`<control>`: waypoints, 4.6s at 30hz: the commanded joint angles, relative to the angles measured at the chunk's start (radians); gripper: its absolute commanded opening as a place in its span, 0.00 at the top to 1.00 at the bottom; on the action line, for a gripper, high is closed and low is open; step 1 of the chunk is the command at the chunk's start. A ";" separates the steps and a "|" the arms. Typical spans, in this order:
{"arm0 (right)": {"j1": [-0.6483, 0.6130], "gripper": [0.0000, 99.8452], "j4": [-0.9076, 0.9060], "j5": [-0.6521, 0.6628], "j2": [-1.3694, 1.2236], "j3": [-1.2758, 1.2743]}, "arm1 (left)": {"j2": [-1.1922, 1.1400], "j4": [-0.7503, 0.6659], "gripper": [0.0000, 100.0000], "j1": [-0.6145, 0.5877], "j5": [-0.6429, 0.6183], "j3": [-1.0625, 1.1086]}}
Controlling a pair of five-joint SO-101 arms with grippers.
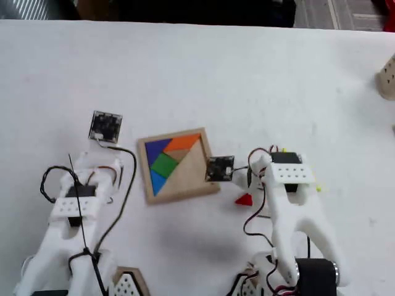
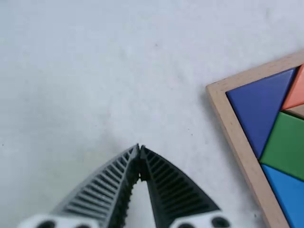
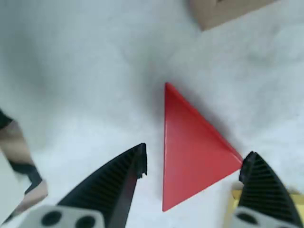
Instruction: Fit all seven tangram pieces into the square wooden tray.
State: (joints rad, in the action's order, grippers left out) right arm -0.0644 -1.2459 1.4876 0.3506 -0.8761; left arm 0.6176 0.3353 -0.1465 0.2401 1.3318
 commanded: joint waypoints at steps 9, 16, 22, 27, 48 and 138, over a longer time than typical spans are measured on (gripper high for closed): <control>0.068 0.65 -0.005 0.061 -0.001 0.046 | 0.025 -0.026 0.98 0.007 0.009 -0.012; 0.073 0.65 0.131 -0.041 -0.001 -0.054 | 0.025 -0.026 0.98 0.005 0.009 -0.012; 0.058 0.65 0.219 -0.121 -0.001 -0.098 | 0.027 -0.026 0.98 0.004 0.009 -0.014; 0.054 0.65 0.225 -0.120 -0.001 -0.098 | 0.025 -0.015 0.98 -0.016 0.005 -0.026; 0.082 0.65 0.111 -0.101 -0.254 0.118 | 0.025 0.003 0.98 -0.018 0.003 -0.034; 0.099 0.80 0.085 -0.839 0.088 0.044 | 0.025 -0.034 0.98 -0.042 0.002 -0.028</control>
State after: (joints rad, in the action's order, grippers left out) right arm 0.0276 -1.2551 0.7004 0.3690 -0.7687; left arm 0.6176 0.3353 -0.1772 0.2401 1.3318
